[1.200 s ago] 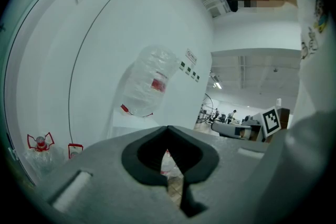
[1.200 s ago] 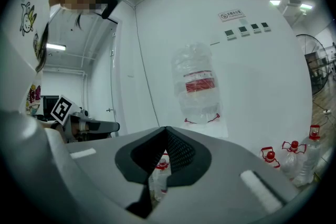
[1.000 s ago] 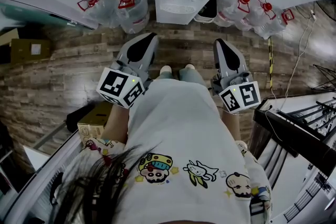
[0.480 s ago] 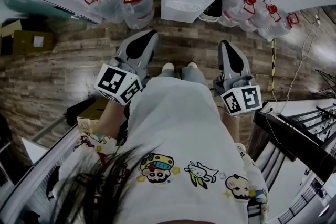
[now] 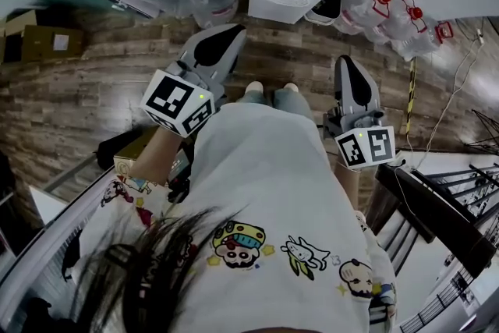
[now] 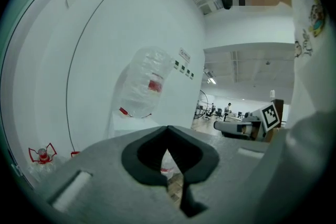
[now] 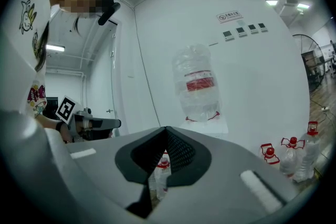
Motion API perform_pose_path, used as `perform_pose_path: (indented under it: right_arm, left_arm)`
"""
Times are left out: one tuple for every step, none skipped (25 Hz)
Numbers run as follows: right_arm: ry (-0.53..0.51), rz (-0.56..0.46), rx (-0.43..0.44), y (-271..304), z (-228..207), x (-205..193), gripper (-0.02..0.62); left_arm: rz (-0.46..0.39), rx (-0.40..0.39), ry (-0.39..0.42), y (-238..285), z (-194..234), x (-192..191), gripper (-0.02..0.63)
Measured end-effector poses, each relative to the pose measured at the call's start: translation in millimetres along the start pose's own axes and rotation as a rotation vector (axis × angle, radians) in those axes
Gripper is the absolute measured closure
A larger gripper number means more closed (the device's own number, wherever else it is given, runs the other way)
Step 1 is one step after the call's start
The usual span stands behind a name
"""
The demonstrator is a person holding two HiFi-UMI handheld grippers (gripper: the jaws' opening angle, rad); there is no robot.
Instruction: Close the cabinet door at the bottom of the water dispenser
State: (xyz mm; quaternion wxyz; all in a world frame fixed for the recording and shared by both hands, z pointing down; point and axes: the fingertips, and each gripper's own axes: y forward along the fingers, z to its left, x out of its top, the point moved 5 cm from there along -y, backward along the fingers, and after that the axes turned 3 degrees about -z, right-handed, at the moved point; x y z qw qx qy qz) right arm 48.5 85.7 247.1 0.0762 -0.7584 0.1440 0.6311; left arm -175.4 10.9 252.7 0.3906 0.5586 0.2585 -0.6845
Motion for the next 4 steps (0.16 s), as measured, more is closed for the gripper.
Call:
perform_pose_path:
  right_arm:
    - [-0.002,0.000,0.001,-0.7,0.1,-0.2,0.586]
    - [-0.003,-0.001,0.000,-1.5,-0.1,-0.3,0.586]
    - [-0.005,-0.002,0.000,-2.4,-0.4,-0.5,0.586]
    - [-0.006,-0.003,-0.002,-3.2,-0.7,-0.7,0.586]
  left_arm:
    - [0.003,-0.008,0.006,1.2,-1.3,-0.2,0.606]
    - [0.004,-0.016,0.011,2.3,-2.5,-0.5,0.606]
    - [0.006,-0.023,0.017,3.3,-3.5,-0.7,0.606]
    - [0.007,-0.029,0.022,4.3,-4.5,-1.0,0.606]
